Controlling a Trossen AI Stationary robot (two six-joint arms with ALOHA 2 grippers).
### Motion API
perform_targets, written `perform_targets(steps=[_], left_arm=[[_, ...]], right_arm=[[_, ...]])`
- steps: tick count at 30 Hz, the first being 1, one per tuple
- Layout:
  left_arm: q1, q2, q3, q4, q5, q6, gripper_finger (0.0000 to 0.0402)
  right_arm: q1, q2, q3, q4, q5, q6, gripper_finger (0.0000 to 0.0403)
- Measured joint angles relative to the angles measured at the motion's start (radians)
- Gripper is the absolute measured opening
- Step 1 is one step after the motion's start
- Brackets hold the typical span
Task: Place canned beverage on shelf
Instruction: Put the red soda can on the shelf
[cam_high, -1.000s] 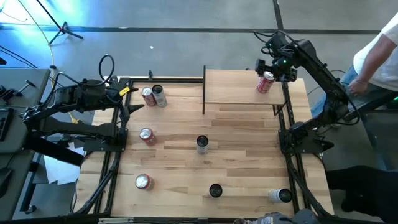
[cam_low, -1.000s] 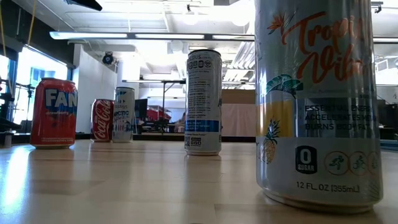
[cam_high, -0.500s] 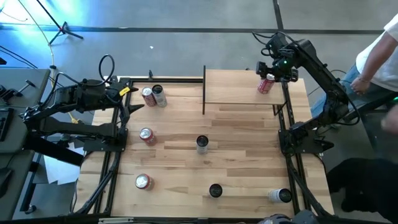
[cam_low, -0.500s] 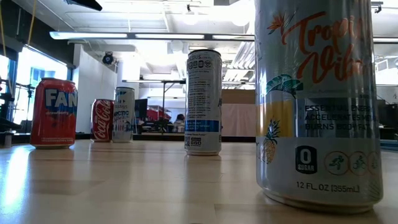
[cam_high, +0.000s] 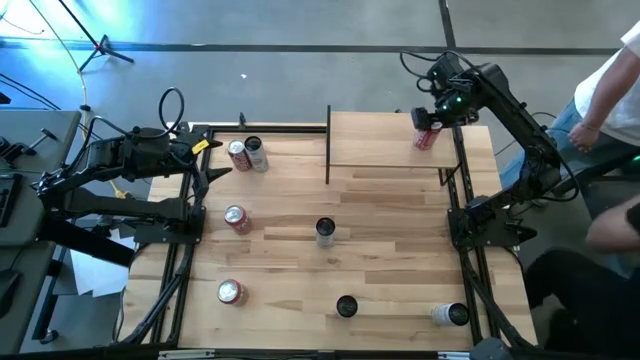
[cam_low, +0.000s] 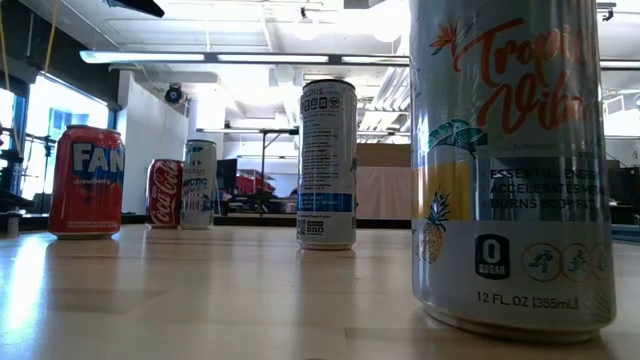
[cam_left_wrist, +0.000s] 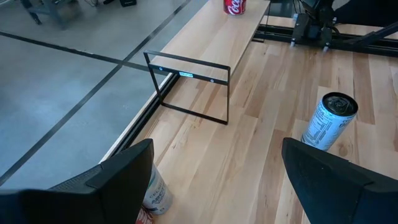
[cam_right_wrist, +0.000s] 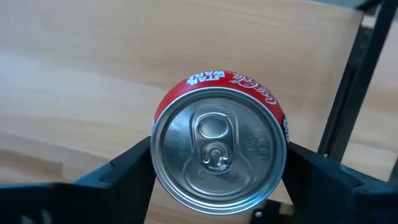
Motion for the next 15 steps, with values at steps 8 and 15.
perform_targets(steps=[8, 15], left_arm=[[0.0, 0.0, 0.0, 0.0, 0.0, 0.0, 0.0335], [0.0, 0.0, 0.0, 0.0, 0.0, 0.0, 0.0335]], right_arm=[[0.0, 0.0, 0.001, -0.009, 0.0, -0.143, 0.0289], [0.0, -0.001, 0.001, -0.014, -0.024, -0.232, 0.0289]])
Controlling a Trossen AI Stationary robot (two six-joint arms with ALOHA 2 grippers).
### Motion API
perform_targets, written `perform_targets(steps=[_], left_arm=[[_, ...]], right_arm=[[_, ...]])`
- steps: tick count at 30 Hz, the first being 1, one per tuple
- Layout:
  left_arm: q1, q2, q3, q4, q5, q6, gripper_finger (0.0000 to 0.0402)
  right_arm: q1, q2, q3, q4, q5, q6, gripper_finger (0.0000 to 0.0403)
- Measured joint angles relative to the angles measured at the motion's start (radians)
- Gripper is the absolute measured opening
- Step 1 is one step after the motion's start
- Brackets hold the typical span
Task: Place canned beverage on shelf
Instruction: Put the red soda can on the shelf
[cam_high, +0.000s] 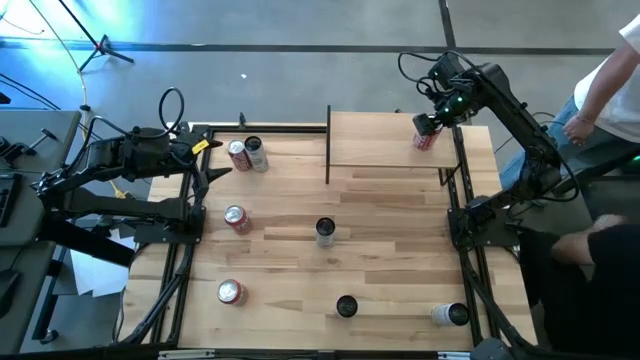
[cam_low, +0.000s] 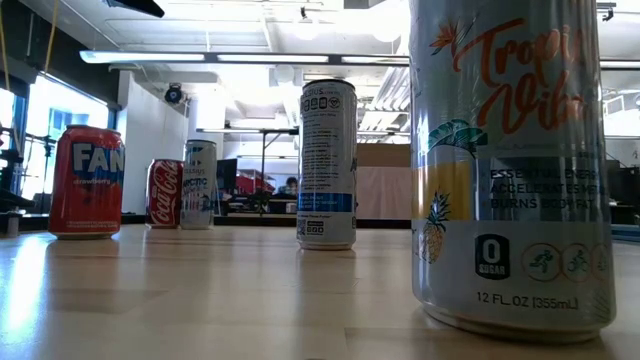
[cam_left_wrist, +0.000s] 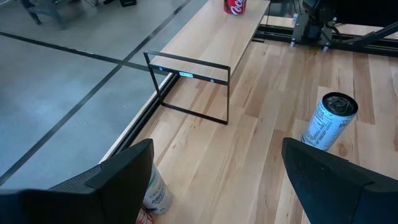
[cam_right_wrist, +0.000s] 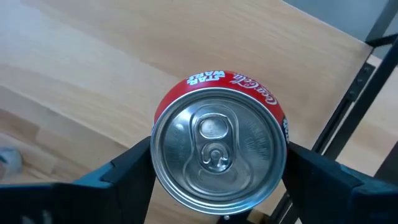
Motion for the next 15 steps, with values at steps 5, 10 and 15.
perform_targets(steps=[5, 10, 15], left_arm=[[0.0, 0.0, 0.0, 0.0, 0.0, 0.0, 0.0335], [0.0, 0.0, 0.0, 0.0, 0.0, 0.0, 0.0335], [0.0, 0.0, 0.0, 0.0, 0.0, 0.0, 0.0335]], right_arm=[[0.0, 0.0, 0.0, -0.002, -0.021, -0.059, 0.0289], [0.0, 0.003, 0.017, -0.018, -0.039, -0.13, 0.0289], [0.001, 0.003, 0.034, -0.024, -0.039, -0.18, 0.0289]])
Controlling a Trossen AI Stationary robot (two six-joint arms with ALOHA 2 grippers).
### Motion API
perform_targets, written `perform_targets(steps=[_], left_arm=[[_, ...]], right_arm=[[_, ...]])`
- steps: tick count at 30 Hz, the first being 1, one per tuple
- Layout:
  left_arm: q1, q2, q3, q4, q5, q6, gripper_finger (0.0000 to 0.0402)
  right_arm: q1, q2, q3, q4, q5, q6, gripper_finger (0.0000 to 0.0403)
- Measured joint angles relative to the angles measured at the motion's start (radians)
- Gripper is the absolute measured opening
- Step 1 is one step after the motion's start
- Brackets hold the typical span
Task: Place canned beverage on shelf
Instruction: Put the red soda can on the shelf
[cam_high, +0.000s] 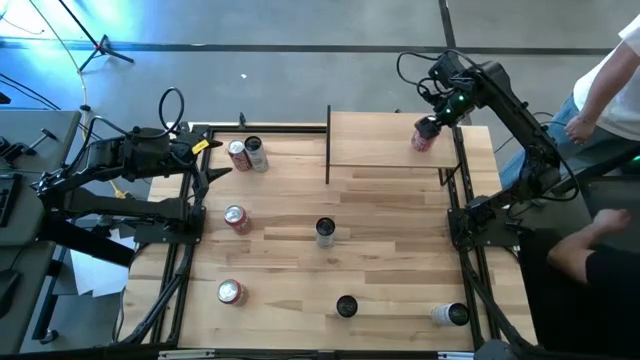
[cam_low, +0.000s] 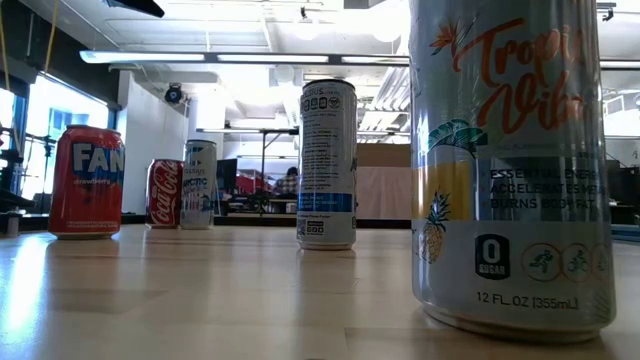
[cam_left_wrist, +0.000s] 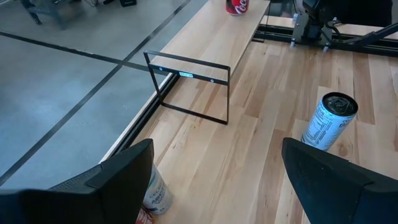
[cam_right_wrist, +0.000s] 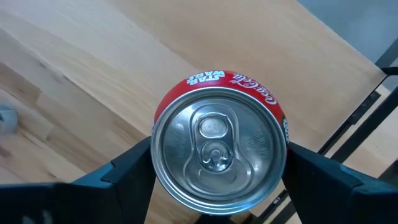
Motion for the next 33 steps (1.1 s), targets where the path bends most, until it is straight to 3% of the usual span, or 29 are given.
perform_targets(steps=[33], left_arm=[[0.0, 0.0, 0.0, 0.0, 0.0, 0.0, 0.0335]], right_arm=[[0.0, -0.001, 0.0, -0.005, -0.03, -0.269, 0.0289]])
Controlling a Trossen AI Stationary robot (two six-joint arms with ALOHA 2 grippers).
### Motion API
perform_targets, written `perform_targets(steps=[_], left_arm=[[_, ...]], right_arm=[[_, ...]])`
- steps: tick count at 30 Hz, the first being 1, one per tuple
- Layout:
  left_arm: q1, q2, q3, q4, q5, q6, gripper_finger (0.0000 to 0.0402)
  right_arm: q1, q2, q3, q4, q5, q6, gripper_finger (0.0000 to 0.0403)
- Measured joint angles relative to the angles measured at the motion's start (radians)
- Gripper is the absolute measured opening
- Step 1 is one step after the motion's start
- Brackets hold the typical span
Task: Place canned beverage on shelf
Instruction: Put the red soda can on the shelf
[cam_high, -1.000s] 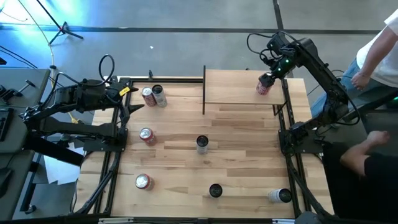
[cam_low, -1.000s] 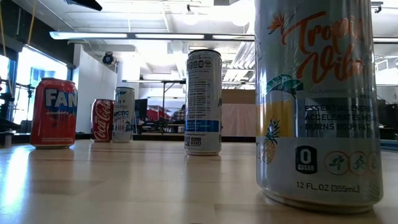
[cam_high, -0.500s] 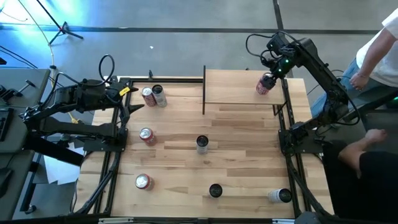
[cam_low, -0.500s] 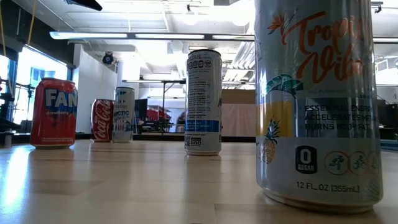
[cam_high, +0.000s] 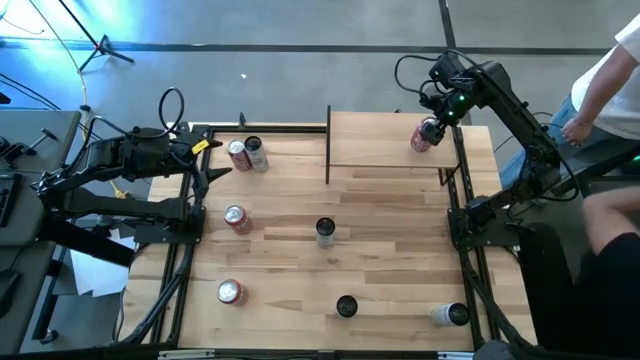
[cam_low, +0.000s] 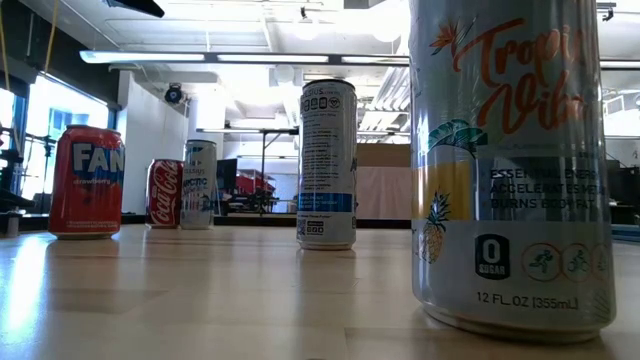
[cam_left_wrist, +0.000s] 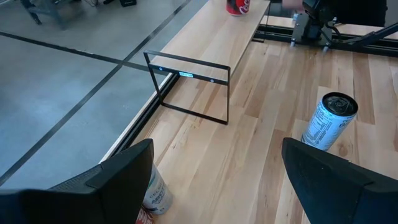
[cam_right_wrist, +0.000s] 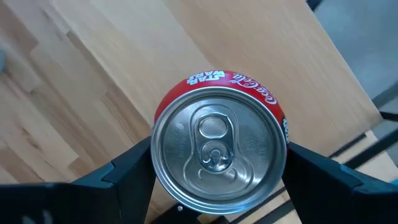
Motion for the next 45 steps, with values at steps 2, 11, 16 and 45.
perform_targets(steps=[2, 11, 16, 45], left_arm=[[0.0, 0.0, 0.0, 0.0, 0.0, 0.0, 0.0335], [0.0, 0.0, 0.0, 0.0, 0.0, 0.0, 0.0335], [0.0, 0.0, 0.0, 0.0, 0.0, 0.0, 0.0335], [0.0, 0.0, 0.0, 0.0, 0.0, 0.0, 0.0335]], right_arm=[[0.0, 0.0, 0.0, 0.0, -0.005, -0.022, 0.0289], [0.0, -0.001, 0.0, 0.0, -0.009, -0.044, 0.0297], [0.0, -0.001, 0.001, 0.0, -0.009, -0.044, 0.0302], [0.0, 0.0, -0.023, 0.001, -0.066, 0.011, 0.0305]])
